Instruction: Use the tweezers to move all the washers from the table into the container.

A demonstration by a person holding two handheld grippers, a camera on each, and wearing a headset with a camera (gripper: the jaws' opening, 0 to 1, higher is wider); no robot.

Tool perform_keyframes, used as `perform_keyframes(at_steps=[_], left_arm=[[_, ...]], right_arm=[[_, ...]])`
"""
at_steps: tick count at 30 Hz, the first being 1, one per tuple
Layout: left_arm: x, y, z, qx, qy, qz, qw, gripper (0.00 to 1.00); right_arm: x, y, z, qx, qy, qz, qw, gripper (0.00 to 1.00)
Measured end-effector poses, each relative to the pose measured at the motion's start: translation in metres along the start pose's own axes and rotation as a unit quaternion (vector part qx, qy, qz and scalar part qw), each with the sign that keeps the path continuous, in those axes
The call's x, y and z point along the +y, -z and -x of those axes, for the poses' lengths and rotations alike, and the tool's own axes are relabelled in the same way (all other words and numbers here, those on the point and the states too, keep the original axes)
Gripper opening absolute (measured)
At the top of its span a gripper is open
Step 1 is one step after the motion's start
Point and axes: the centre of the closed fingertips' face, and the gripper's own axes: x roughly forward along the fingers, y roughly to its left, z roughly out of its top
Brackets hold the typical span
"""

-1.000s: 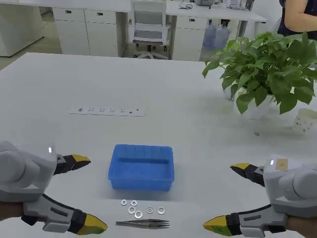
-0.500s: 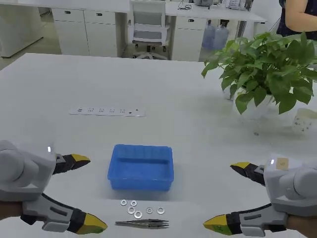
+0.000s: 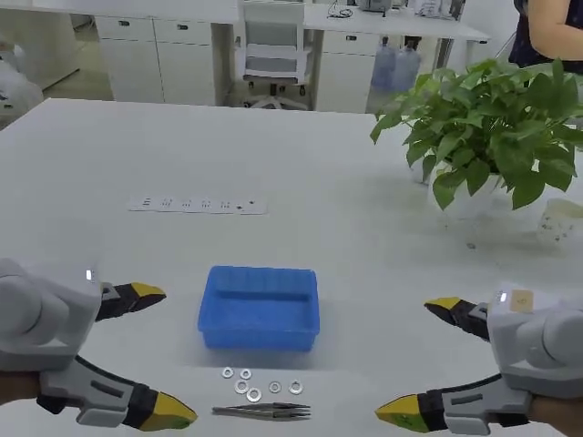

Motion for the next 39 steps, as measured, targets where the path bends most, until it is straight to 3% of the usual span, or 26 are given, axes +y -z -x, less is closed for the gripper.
perform_keyframes(at_steps=[25,39], left_arm=[[0.0018,-0.0035,-0.0004,0.0,0.001,-0.01,1.0,0.99],[0.0084,-0.0059,-0.0011,0.003,0.001,-0.018,0.9998,0.99]], right_arm=[[-0.0005,-0.0026,-0.0008,-0.001,-0.003,0.005,1.0,0.98],[-0.003,-0.0034,-0.002,0.005,-0.006,0.014,0.9999,0.98]])
